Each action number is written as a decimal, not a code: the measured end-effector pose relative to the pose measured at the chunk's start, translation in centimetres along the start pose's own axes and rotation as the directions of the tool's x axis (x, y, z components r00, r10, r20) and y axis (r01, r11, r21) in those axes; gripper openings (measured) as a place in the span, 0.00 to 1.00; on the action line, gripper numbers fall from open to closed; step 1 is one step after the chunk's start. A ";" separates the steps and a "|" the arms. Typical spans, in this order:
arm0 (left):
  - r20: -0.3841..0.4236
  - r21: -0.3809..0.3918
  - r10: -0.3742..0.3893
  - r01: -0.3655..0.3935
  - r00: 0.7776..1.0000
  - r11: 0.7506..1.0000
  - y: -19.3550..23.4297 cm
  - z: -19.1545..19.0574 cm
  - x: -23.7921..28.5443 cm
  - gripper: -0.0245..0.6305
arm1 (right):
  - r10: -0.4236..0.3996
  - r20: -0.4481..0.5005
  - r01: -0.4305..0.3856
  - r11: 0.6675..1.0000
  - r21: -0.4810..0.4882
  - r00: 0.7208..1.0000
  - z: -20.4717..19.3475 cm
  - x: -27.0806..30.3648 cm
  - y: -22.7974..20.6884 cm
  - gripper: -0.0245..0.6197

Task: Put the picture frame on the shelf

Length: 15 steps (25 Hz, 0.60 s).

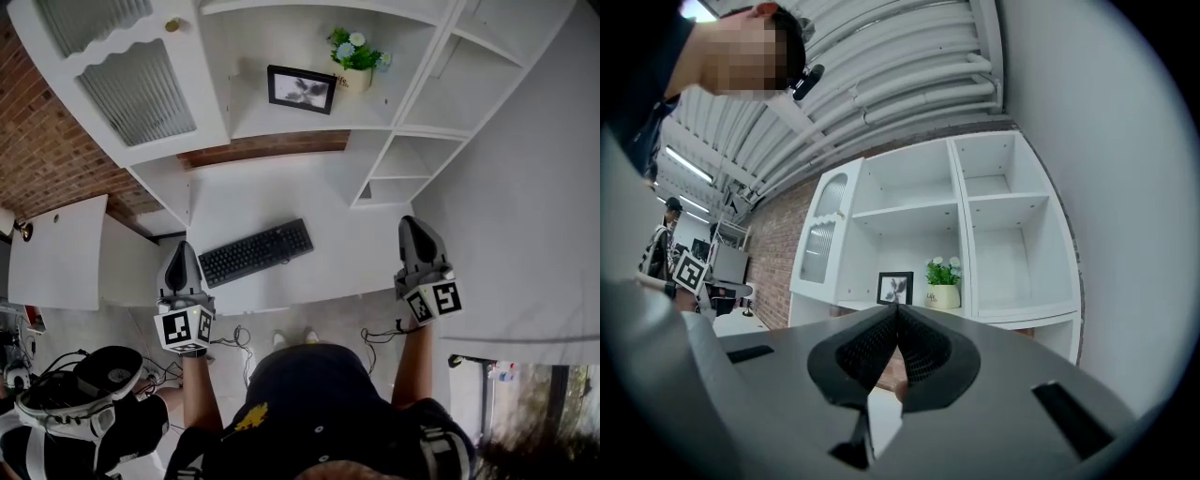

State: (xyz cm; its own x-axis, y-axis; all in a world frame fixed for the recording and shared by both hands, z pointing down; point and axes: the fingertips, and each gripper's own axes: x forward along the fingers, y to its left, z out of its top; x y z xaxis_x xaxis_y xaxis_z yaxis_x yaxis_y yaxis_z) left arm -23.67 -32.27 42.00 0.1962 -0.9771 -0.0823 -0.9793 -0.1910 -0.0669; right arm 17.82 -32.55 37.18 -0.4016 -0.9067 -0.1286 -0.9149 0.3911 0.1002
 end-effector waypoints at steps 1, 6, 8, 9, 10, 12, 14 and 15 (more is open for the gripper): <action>0.000 0.000 0.003 -0.003 1.000 1.000 0.1 0.0 -0.1 0.07 | 0.001 -0.001 -0.001 1.000 -0.002 1.000 0.0 0.0 0.1 0.05; -0.003 0.000 0.013 -0.013 1.000 1.000 0.4 -0.1 -0.5 0.07 | 0.005 0.000 -0.005 1.000 -0.002 1.000 -0.1 0.0 0.2 0.05; -0.006 -0.004 0.013 -0.013 1.000 1.000 0.4 -0.3 -0.6 0.07 | 0.007 -0.001 -0.007 1.000 0.003 1.000 -0.2 0.0 0.4 0.05; -0.009 -0.008 0.011 -0.011 1.000 1.000 0.3 -0.4 -0.7 0.07 | 0.009 0.000 -0.009 1.000 0.011 1.000 -0.2 0.0 0.6 0.05; -0.014 -0.013 0.008 -0.008 1.000 1.000 0.3 -0.6 -0.7 0.07 | 0.016 0.003 -0.016 1.000 0.025 1.000 -0.2 0.2 1.0 0.05; -0.024 -0.022 -0.001 0.000 1.000 1.000 -0.1 -0.8 -0.8 0.07 | 0.055 0.009 -0.055 0.997 0.050 0.998 -0.3 0.9 2.6 0.05; -0.023 -0.024 -0.017 0.016 1.000 1.000 -1.0 -0.8 -1.0 0.07 | 0.109 0.006 -0.109 0.993 0.045 0.994 -0.6 1.7 4.5 0.05; -0.021 -0.024 -0.025 0.024 0.999 0.999 -1.5 -0.8 -1.0 0.07 | 0.129 0.003 -0.129 0.991 0.038 0.992 -0.9 2.0 5.3 0.05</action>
State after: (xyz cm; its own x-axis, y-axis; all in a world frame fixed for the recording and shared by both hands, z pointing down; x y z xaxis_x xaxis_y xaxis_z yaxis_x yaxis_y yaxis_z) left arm -22.46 -31.06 42.97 0.2195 -0.9738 -0.0600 -0.9751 -0.2170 -0.0451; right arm 12.23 -32.46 38.29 -0.5163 -0.8484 -0.1171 -0.8564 0.5104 0.0782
